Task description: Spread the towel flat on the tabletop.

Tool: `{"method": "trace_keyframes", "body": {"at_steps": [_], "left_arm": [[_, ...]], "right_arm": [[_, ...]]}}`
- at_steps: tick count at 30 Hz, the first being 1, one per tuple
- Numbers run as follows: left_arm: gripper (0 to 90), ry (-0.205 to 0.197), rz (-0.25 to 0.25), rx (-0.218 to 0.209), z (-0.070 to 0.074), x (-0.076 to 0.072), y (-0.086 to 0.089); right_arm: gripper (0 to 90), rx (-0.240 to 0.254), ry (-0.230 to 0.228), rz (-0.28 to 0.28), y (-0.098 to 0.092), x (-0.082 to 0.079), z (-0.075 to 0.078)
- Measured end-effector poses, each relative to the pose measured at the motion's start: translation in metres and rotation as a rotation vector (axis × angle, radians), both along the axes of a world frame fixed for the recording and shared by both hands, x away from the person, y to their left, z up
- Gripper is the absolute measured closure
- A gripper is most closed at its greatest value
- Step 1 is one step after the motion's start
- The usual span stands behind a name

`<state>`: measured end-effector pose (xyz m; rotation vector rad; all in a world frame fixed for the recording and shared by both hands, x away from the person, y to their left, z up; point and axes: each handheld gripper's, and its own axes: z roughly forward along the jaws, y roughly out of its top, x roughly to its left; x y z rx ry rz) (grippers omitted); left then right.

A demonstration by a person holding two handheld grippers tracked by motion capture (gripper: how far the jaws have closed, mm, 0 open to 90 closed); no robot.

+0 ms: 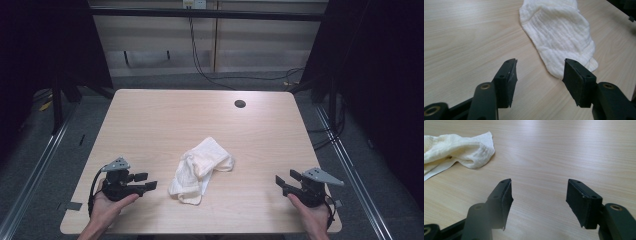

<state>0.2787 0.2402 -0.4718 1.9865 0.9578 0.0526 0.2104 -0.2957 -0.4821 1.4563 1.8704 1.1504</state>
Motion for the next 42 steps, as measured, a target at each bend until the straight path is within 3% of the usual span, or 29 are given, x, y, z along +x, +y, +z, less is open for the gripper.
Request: {"method": "trace_keyframes", "body": {"at_steps": [5, 9, 13, 16, 17, 20, 24, 27, 29, 31, 32, 35, 40, 42], "left_arm": [[52.8, 0.015, -0.014, -0.048, 0.002, 0.002, -0.001], [52.7, -0.015, 0.0, -0.004, 0.006, 0.001, -0.001], [58.3, -0.084, 0.02, 0.052, 0.014, 0.003, -0.001], [59.7, -0.089, 0.01, 0.052, 0.018, 0.013, -0.005], [59.7, -0.093, 0.003, 0.052, 0.02, 0.016, -0.008], [58.4, -0.101, -0.041, 0.04, 0.026, 0.023, -0.021], [58.6, -0.109, -0.096, -0.017, 0.033, 0.037, -0.041], [70.6, -0.117, -0.122, -0.04, 0.034, 0.042, -0.057], [73.1, -0.112, -0.14, -0.057, 0.029, 0.042, -0.066], [71.6, -0.103, -0.141, -0.06, 0.025, 0.041, -0.07], [69.5, -0.067, -0.162, -0.046, 0.014, 0.04, -0.078], [60.2, -0.052, -0.164, -0.008, 0.004, 0.041, -0.086], [46.0, -0.031, -0.163, 0.011, -0.005, 0.041, -0.095], [42.7, -0.026, -0.18, 0.061, -0.009, 0.041, -0.102]], "right_arm": [[38.4, 0.021, 0.014, 0.025, 0.0, -0.001, 0.0], [38.3, 0.028, 0.052, 0.079, 0.004, 0.0, -0.002], [38.3, 0.022, 0.056, 0.111, 0.01, 0.0, -0.001], [37.8, -0.011, 0.064, 0.123, 0.014, 0.001, -0.002], [37.8, -0.002, 0.066, 0.126, 0.013, 0.002, -0.002], [37.7, 0.003, 0.065, 0.127, 0.013, 0.003, -0.001], [37.4, 0.001, 0.071, 0.134, 0.015, 0.002, -0.001], [37.2, -0.006, 0.081, 0.16, 0.017, 0.002, -0.002], [37.1, 0.001, 0.089, 0.172, 0.018, 0.001, -0.002], [37.1, 0.001, 0.087, 0.182, 0.019, 0.001, -0.002], [37.1, 0.002, 0.088, 0.186, 0.02, 0.001, -0.002], [36.7, 0.003, 0.091, 0.197, 0.021, 0.003, -0.002], [36.6, 0.02, 0.09, 0.222, 0.023, 0.001, -0.001], [36.2, 0.016, 0.087, 0.228, 0.023, 0.001, -0.001]]}}
